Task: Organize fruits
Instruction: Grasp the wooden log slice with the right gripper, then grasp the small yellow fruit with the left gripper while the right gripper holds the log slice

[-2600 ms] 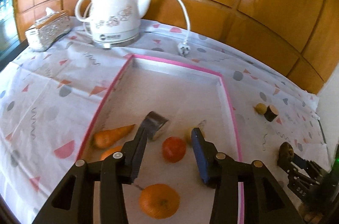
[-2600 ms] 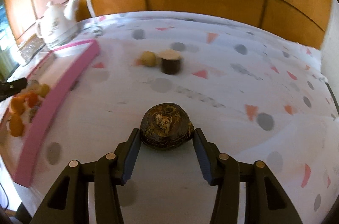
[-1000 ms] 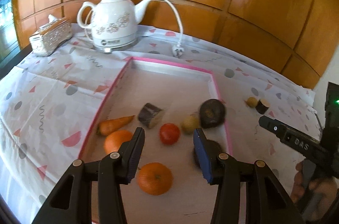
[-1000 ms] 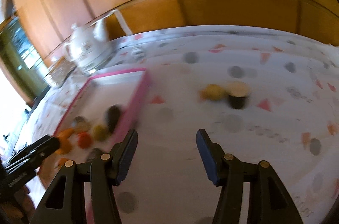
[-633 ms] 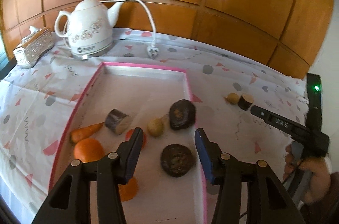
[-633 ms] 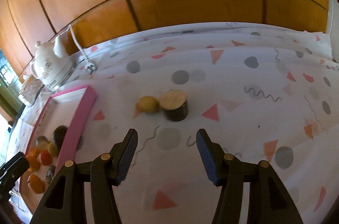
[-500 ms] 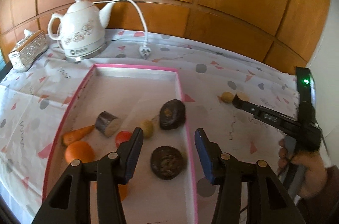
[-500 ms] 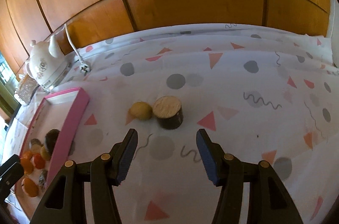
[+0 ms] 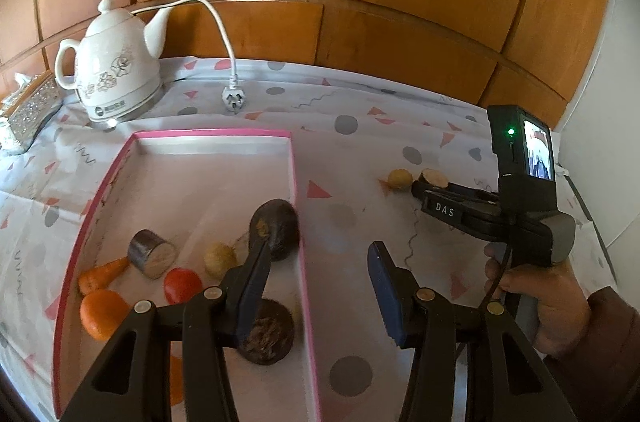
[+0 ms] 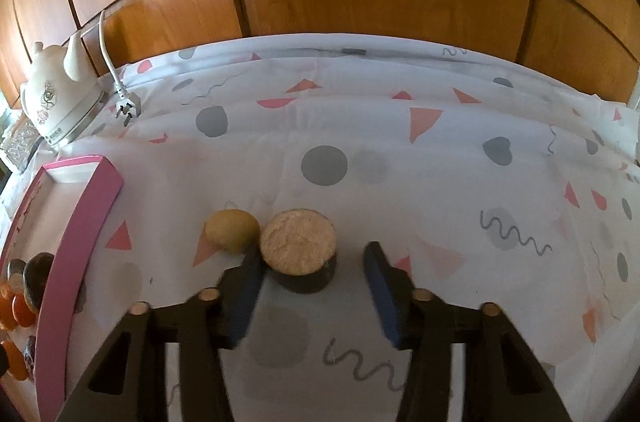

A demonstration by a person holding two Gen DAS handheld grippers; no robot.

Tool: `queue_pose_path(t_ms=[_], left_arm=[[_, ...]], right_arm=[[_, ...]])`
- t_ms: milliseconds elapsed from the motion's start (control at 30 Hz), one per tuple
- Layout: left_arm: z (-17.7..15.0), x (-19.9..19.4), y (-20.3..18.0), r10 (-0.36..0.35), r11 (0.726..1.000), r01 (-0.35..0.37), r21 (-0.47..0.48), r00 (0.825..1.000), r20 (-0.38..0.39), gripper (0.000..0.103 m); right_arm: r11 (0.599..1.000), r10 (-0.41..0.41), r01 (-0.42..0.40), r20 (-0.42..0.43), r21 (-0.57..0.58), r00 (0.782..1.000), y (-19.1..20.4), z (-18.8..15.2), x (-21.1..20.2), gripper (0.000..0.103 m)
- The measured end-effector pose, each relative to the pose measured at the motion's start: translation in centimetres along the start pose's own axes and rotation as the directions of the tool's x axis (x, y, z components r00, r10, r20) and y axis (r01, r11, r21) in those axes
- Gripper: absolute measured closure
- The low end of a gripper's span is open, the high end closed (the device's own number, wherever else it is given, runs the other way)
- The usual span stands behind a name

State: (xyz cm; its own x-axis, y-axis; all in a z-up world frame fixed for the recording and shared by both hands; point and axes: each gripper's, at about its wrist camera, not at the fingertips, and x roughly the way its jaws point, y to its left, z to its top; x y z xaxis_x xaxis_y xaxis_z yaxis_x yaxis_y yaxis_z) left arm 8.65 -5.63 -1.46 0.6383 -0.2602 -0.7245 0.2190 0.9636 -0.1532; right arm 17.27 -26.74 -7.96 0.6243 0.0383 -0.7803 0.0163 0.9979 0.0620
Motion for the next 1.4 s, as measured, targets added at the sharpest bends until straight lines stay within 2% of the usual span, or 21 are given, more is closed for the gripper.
queue_pose_path(t_ms=[200,500,833,1200,1267,1300,1333,1400], left_arm=[[1.0,1.4,-1.1,0.007,1.0,-0.007,0.012,1.0,-0.006,0.052],[2.7,4.7,-4.0,-0.024,0.999,0.026,0.045,0.999,-0.046,0.052],[4.2,9.3,-6.9,-0.045,0.994,0.054,0.097,0.995,-0.092,0.052],[5.5,14.1,-7.8,-0.04,0.996,0.052,0.077,0.988,-0.149,0.052],[5.4,14.8,-7.8,-0.026,0.996,0.039,0.077,0.987,-0.16,0.056],[5.4,14.8,-7.8,-0.025,0.996,0.037,0.079,0.989,-0.148,0.07],[5.3,14.8,-7.8,-0.032,0.996,0.044,0.08,0.989,-0.147,0.074],[5.2,14.5,-7.5,-0.053,0.996,0.063,0.062,0.987,-0.149,0.074]], right_arm=[[1.0,-0.001,0.001,0.002,0.002,1.0,-0.6,-0.2,-0.3,0.067],[0.997,-0.08,0.08,-0.007,0.008,0.997,-2.3,-1.8,-1.8,0.067],[0.997,-0.052,0.051,0.007,0.051,0.999,-3.5,-2.5,-2.4,0.067],[0.997,-0.033,0.032,0.017,0.064,0.999,-3.8,-2.6,-2.3,0.067],[0.997,-0.031,0.03,0.018,0.066,0.999,-3.8,-2.6,-2.3,0.067],[0.997,-0.031,0.03,0.019,0.066,0.999,-3.9,-2.6,-2.1,0.066],[0.997,-0.031,0.029,0.018,0.066,0.999,-3.9,-2.6,-2.2,0.066],[0.997,-0.028,0.027,0.02,0.068,0.999,-3.9,-2.6,-2.1,0.066]])
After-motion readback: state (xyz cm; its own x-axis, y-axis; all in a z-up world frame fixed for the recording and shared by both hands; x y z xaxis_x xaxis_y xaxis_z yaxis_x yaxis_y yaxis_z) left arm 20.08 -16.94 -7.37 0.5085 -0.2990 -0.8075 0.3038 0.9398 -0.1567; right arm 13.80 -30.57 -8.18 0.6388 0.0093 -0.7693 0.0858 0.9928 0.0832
